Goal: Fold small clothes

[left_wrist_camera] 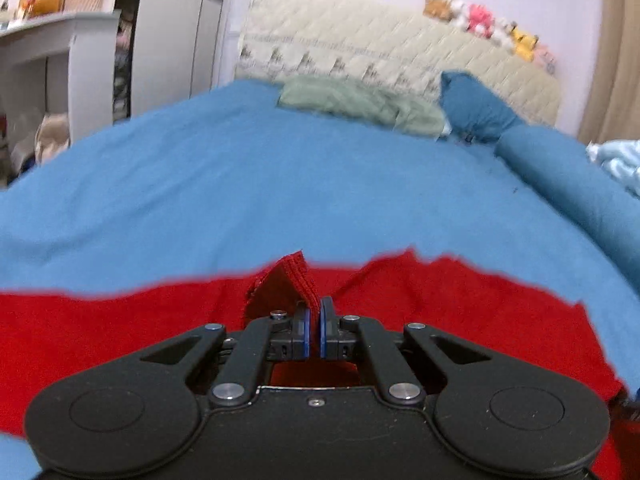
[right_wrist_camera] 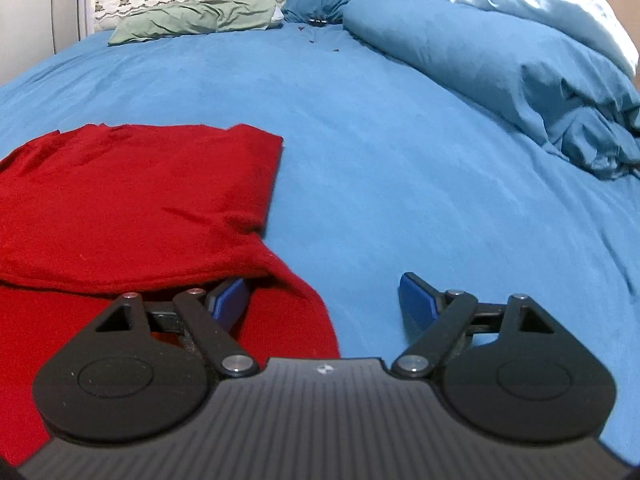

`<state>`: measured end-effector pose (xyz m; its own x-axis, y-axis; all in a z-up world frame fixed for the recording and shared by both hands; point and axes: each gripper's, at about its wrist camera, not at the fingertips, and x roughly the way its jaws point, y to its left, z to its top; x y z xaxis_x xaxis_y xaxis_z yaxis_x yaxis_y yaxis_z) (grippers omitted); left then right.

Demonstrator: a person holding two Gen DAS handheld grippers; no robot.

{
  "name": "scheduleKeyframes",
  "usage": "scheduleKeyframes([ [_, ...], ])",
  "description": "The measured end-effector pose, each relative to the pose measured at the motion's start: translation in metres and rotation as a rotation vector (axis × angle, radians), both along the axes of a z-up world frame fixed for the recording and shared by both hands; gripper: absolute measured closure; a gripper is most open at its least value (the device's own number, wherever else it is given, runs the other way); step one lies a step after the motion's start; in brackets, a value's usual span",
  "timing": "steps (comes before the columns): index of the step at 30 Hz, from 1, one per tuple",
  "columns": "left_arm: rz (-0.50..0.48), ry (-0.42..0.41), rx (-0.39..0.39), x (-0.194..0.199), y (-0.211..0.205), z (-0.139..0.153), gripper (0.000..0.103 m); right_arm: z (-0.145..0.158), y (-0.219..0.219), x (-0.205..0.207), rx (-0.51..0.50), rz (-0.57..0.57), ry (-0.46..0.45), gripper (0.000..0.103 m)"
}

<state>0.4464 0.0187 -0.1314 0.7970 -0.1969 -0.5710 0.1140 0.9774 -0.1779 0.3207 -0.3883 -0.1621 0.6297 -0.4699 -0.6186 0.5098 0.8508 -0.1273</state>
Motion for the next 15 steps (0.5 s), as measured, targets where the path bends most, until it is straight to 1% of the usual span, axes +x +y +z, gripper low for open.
scheduleKeyframes([
  [2,0.001,0.028,-0.010,-0.004,0.008,-0.012,0.099,0.002,-0.003,-0.004,-0.006,-0.005,0.006,0.007],
  [5,-0.002,0.056,0.002,-0.017,0.017,-0.020,0.098,0.004,-0.007,-0.009,0.001,0.003,0.019,0.007],
  [6,-0.005,0.071,0.011,-0.022,0.021,-0.023,0.092,0.005,-0.007,-0.010,-0.002,0.016,0.029,0.007],
  [9,0.006,0.123,0.050,-0.036,0.031,-0.027,0.084,0.008,-0.005,-0.010,-0.033,0.061,0.061,0.007],
  [11,0.000,0.141,0.080,-0.046,0.033,-0.023,0.082,0.013,-0.002,-0.013,-0.039,0.086,0.074,0.007],
  [12,0.001,0.126,0.100,-0.054,0.035,-0.017,0.076,0.018,0.000,-0.017,-0.032,0.103,0.068,0.006],
  [13,-0.005,0.100,0.112,-0.063,0.035,-0.013,0.070,0.025,0.002,-0.021,-0.022,0.129,0.044,0.006],
  [14,-0.017,0.072,0.119,-0.067,0.033,-0.006,0.057,0.032,0.006,-0.025,-0.002,0.167,0.005,0.005],
  [15,-0.035,0.050,0.116,-0.068,0.029,0.000,0.047,0.037,0.010,-0.027,0.025,0.203,-0.032,0.005],
])
